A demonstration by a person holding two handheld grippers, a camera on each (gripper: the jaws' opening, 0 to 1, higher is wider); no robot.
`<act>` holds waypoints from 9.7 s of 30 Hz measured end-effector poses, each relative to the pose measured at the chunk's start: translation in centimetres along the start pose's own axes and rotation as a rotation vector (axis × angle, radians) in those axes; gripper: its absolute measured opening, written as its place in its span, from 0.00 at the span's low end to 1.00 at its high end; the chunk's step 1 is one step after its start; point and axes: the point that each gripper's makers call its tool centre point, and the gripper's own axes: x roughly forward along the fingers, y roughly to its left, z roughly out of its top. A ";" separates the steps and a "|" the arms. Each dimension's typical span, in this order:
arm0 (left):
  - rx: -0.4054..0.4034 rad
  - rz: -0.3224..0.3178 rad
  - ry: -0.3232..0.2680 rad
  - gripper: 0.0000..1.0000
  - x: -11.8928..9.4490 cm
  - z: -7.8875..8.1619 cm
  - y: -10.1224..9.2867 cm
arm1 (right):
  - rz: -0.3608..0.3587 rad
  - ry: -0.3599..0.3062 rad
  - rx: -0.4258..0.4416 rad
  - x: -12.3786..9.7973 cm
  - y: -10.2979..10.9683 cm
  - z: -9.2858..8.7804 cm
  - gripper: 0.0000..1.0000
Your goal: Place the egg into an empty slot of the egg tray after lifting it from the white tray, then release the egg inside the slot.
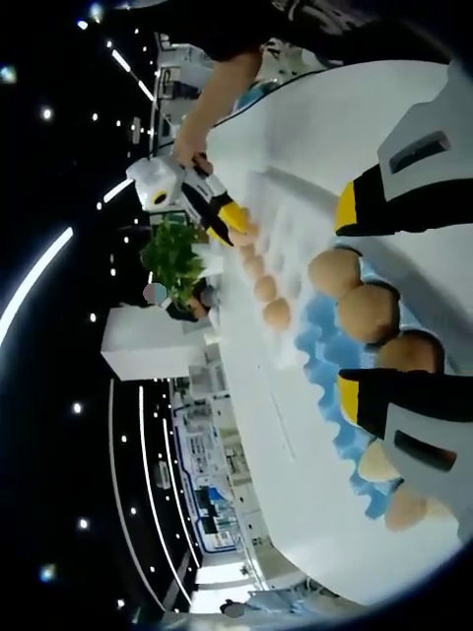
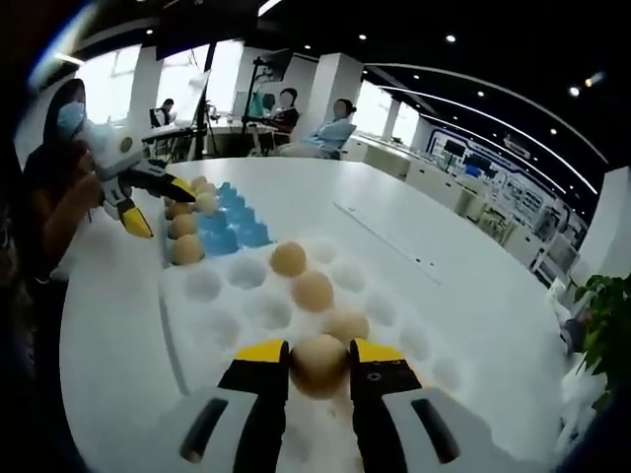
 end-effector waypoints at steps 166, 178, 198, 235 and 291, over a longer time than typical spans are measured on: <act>-0.053 0.046 -0.069 0.53 -3.3 0.0 1.9 | 0.376 -0.124 -0.018 13.1 13.0 10.8 0.27; -0.071 0.036 -0.100 0.53 -3.7 0.8 2.0 | 0.386 -0.107 -0.022 14.4 13.5 10.7 0.23; -0.051 0.026 -0.079 0.53 -2.6 1.0 1.1 | 0.351 -0.131 -0.016 11.8 11.2 10.4 0.30; -0.020 -0.023 -0.047 0.53 -0.3 1.7 -1.3 | 0.219 -0.106 0.049 5.0 5.5 3.5 0.30; 0.016 -0.094 -0.013 0.53 2.6 2.2 -4.3 | -0.004 -0.040 0.127 -2.9 -3.4 -4.5 0.30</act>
